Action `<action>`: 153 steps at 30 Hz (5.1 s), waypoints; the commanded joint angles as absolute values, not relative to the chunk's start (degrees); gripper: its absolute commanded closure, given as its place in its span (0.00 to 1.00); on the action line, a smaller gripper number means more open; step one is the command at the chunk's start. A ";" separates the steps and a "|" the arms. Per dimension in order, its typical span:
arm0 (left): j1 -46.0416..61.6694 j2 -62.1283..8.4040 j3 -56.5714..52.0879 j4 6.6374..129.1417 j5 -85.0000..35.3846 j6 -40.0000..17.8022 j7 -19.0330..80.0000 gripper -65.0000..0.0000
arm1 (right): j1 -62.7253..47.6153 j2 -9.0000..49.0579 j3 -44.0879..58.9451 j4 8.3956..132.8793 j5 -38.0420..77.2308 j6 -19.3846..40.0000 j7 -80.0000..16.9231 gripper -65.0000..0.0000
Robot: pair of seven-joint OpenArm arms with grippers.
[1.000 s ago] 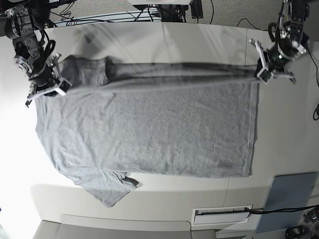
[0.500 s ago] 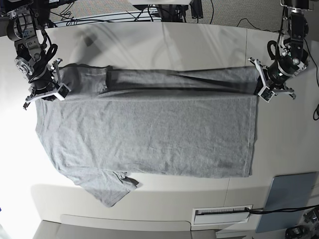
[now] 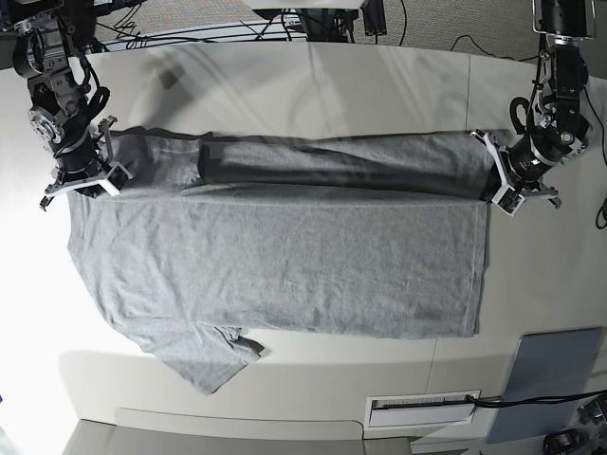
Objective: Fold the T-shirt properly
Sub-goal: 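Fold the collar edge over onto the shirt body with both grippers, then drag the shirt toward the robot with both grippers, then release and move both grippers to the hem corners of the shirt, then grasp the hem corners with both grippers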
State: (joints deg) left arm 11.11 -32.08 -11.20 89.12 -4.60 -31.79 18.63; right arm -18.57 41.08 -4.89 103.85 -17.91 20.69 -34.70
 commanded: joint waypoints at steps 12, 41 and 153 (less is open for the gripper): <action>10.48 -33.36 -11.75 89.82 -6.83 -31.53 18.24 0.73 | -17.91 42.50 -4.12 104.49 -18.92 18.50 -35.27 0.79; 13.72 -25.82 -11.75 87.31 -23.42 -16.49 25.52 1.00 | -18.74 30.44 -0.51 93.86 -0.86 2.37 -38.83 1.00; -31.51 -27.81 -3.01 35.73 -26.13 -28.58 32.16 0.93 | -11.53 30.33 13.80 104.92 15.18 15.68 -37.93 0.58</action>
